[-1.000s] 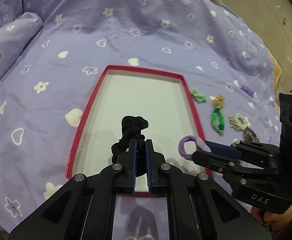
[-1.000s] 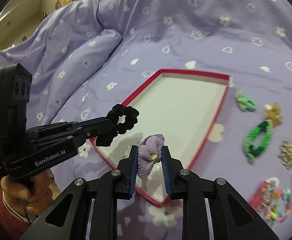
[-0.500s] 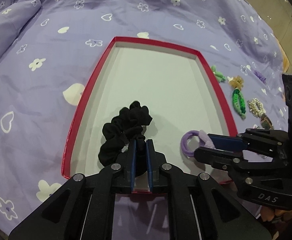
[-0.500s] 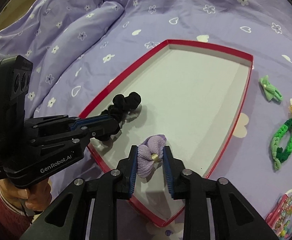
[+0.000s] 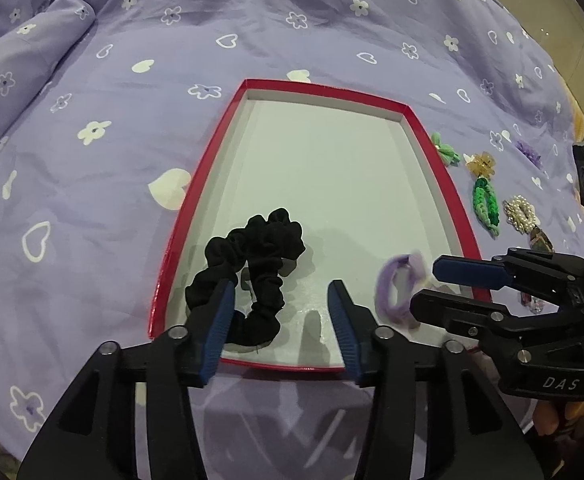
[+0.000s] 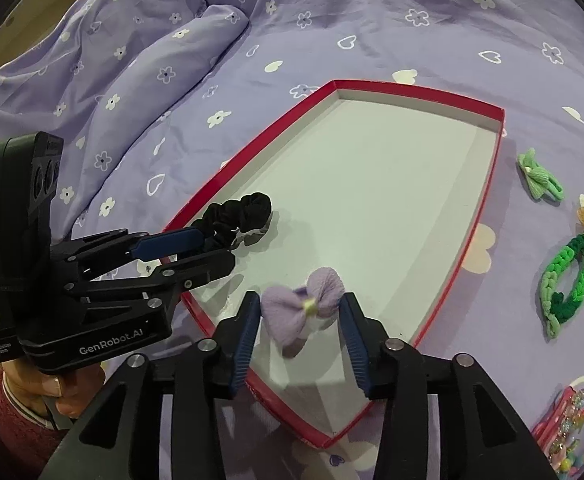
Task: Organize jewelry
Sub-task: 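Lower the scrunchie into the box lid with the left tool while the right drops the bow clip there, then grasp the green braided hair tie with the left tool while the right grasps the pearl bracelet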
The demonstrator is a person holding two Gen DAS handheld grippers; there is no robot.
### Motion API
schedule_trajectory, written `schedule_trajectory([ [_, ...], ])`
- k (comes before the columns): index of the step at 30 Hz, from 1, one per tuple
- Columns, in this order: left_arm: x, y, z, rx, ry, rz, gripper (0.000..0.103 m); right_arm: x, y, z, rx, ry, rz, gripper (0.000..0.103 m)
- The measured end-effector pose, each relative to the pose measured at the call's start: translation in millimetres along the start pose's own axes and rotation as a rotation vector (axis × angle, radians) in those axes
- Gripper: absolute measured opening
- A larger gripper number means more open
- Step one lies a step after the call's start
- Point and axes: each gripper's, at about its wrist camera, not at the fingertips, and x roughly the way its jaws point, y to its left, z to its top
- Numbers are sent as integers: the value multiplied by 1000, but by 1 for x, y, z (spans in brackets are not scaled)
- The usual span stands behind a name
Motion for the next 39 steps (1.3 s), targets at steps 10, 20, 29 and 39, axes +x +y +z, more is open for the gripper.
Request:
schedule_trajectory([
  [10, -22, 0, 3, -44, -38, -7, 71, -30, -5, -9, 40, -65, -2, 55],
  [20, -26, -34, 16, -17, -54, -61, 80, -89, -49, -28, 152, -213, -90, 59],
  [29, -29, -75, 33, 57, -73, -95, 80, -127, -104, -45, 252, -282, -189, 59],
  [39, -16, -127, 46, 146, -64, -148, 80, -155, -158, -64, 334, -310, -295, 59],
])
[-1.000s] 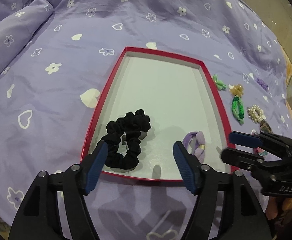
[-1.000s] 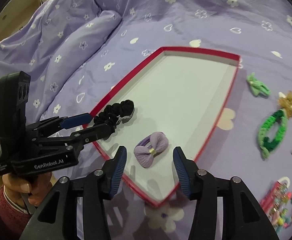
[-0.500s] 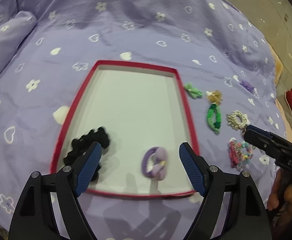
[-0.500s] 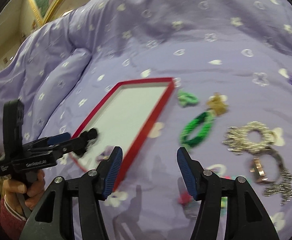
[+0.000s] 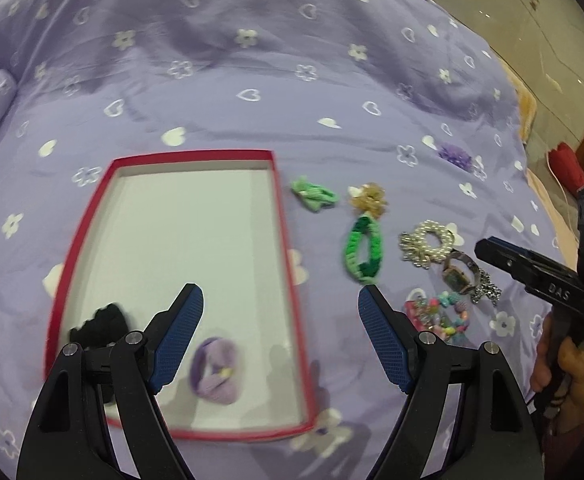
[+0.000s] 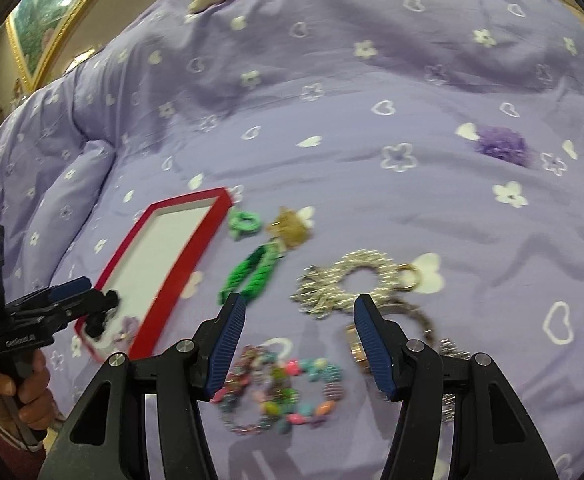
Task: Organize jewelry
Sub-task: 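Grasp the green braided hair tie with the left tool while the right grasps the pearl bracelet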
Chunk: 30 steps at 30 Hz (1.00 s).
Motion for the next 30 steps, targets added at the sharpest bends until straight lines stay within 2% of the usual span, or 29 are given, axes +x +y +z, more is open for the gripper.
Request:
schedule_trajectory([
  [9, 32, -37, 15, 65, 39, -40, 80, 12, -27, 12, -3, 9, -48, 59],
  [15, 65, -55, 23, 95, 82, -49, 80, 32, -40, 17, -11, 54, -71, 57],
  [24, 107, -69, 25, 131, 150, -43, 80, 58, -38, 20, -63, 103, -78, 38],
  [25, 112, -70, 25, 136, 164, -42, 79, 63, -39, 19, -64, 117, -83, 34],
  [27, 119, -72, 24, 142, 186, -42, 66, 71, -41, 18, -63, 137, -95, 27],
  [29, 124, -74, 24, 153, 198, -28, 55, 77, -43, 16, -61, 149, -106, 16],
  [30, 123, -75, 24, 162, 193, -28, 49, 78, -44, 16, -60, 148, -107, 15],
])
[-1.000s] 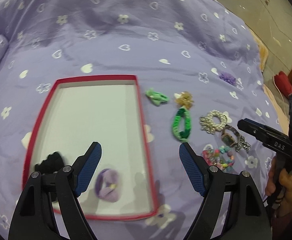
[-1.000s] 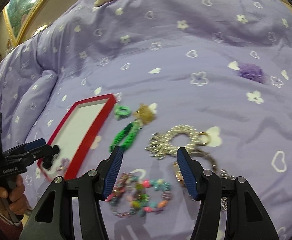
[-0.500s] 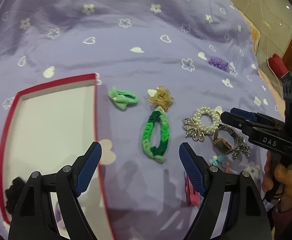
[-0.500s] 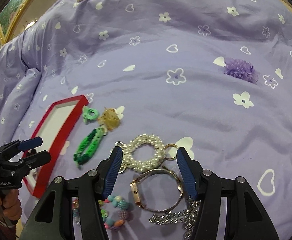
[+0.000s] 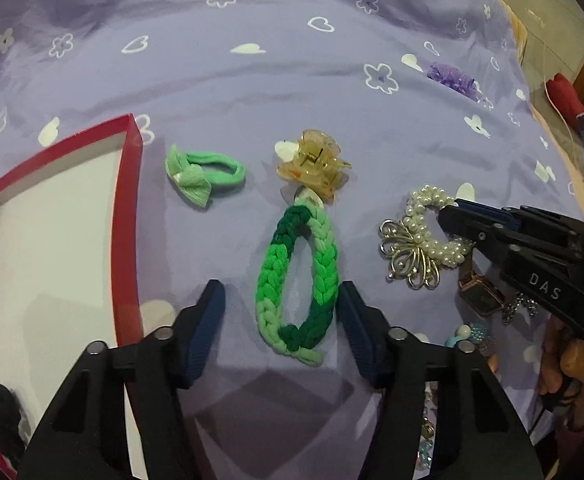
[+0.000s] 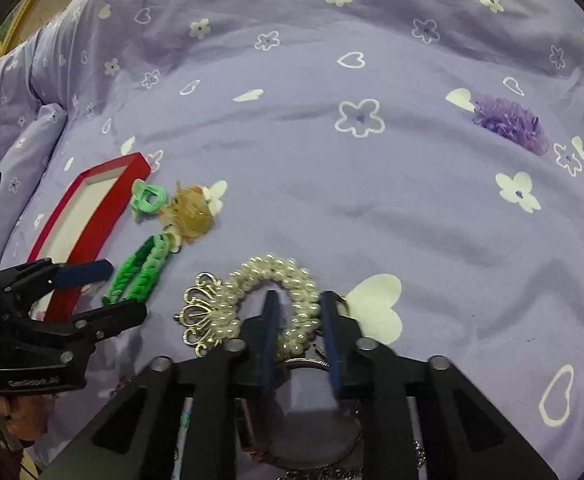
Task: Organize jewelry
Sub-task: 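Grasp the green braided hair tie with the left tool while the right grasps the pearl bracelet, then place the braided tie in the box lid with the left tool while the right places the pearl bracelet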
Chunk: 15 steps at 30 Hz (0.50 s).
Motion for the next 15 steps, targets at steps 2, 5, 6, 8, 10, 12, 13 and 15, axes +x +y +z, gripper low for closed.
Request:
schedule_trajectory([
  [2, 0, -1, 1, 6, 8, -29, 20, -2, 0, -1, 1, -11, 0, 14],
  [5, -5, 1, -1, 1, -6, -50, 20, -6, 0, -1, 2, -27, 5, 11],
  [6, -8, 2, -1, -6, -13, -60, 20, -8, 1, -1, 4, -33, 12, 11],
  [8, -16, 5, -3, -25, -27, -85, 20, -15, 3, -1, 7, -53, 28, 11],
  [10, -25, 7, -5, -36, -46, -101, 20, -24, 6, -1, 6, -74, 40, 11],
  [12, -32, 5, -4, -39, -63, -110, 20, -34, 11, 1, 3, -92, 53, 11],
  [13, -37, 6, -5, -38, -72, -110, 20, -36, 12, 2, 3, -98, 59, 11],
  [15, -48, 6, -7, -37, -94, -109, 20, -44, 18, 5, -1, -113, 72, 11],
])
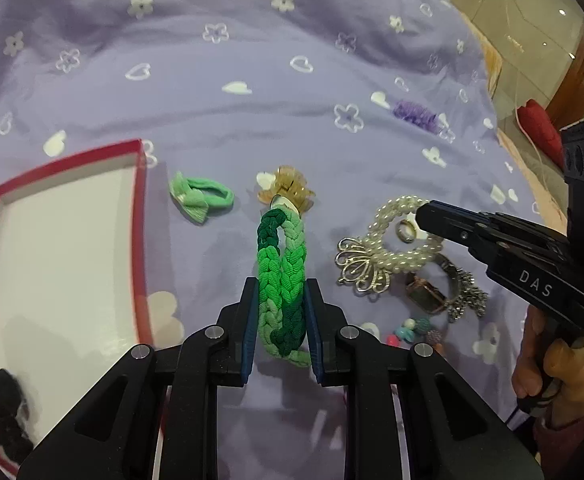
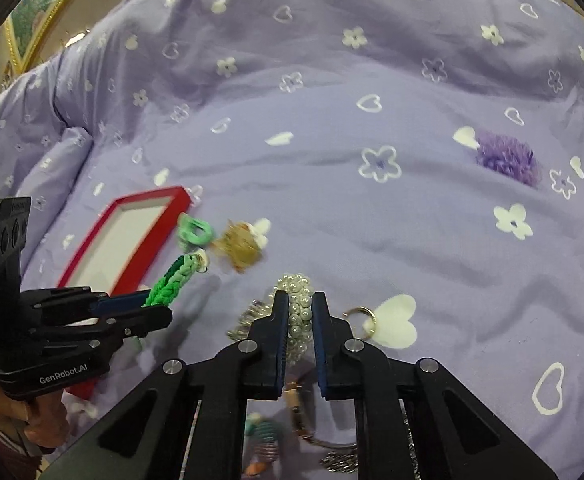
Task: Organize jewelry
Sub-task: 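Place the braided tie in the box lid with the left tool while the right places the pearl bracelet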
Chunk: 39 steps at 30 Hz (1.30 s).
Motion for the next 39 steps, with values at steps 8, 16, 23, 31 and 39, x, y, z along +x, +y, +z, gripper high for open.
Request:
schedule_trajectory([
  [8, -32, 16, -9, -28, -49, 32, 20, -21, 29, 8, -30, -53, 42, 11],
  [16, -60, 48, -21, -91, -88, 72, 20, -29, 58, 13, -61, -74, 81, 11],
  [23, -78, 77, -30, -145, -113, 102, 20, -29, 96, 22, -109, -88, 136, 11],
  [31, -92, 116, -43, -205, -126, 154, 20, -15, 149, 31, -158, -87, 219, 11],
  [39, -92, 154, -55, -258, -106, 207, 20, 7, 205, 33, -203, -65, 318, 11],
])
